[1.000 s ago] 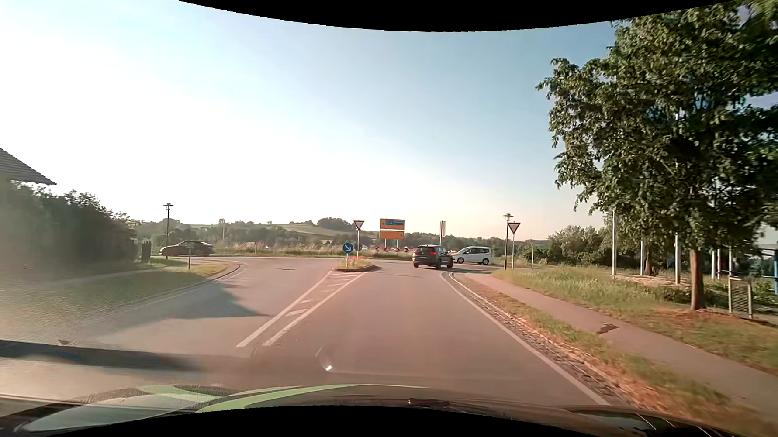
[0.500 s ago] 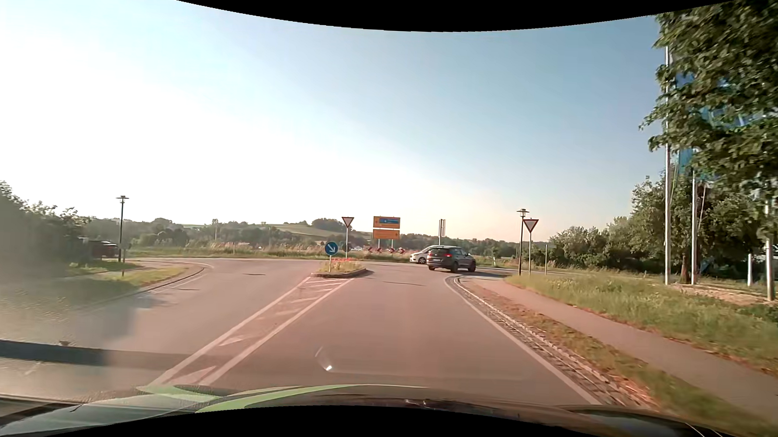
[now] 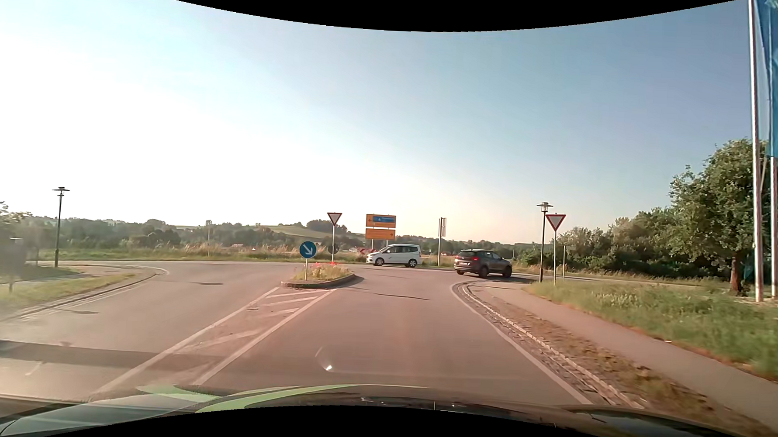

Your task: Follow the waypoints while adhering to traffic rules and regulations

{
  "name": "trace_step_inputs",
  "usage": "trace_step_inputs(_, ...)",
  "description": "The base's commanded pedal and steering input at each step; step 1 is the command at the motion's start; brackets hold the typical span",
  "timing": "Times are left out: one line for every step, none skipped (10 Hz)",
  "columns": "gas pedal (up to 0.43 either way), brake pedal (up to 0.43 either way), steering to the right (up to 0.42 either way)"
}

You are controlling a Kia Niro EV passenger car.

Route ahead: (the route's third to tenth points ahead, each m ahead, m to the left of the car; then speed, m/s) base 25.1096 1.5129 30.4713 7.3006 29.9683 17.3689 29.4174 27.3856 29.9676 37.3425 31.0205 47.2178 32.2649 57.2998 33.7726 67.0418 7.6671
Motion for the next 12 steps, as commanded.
trace_step_inputs(0.000,0.134,0.016)
trace_step_inputs(0.000,0.134,0.016)
trace_step_inputs(0.000,0.140,0.016)
trace_step_inputs(0.000,0.140,0.016)
trace_step_inputs(0.000,0.140,0.020)
trace_step_inputs(0.000,0.140,0.022)
trace_step_inputs(0.000,0.146,0.022)
trace_step_inputs(0.000,0.140,0.020)
trace_step_inputs(0.000,0.152,0.019)
trace_step_inputs(0.000,0.177,0.017)
trace_step_inputs(0.000,0.183,0.012)
trace_step_inputs(0.000,0.195,0.006)
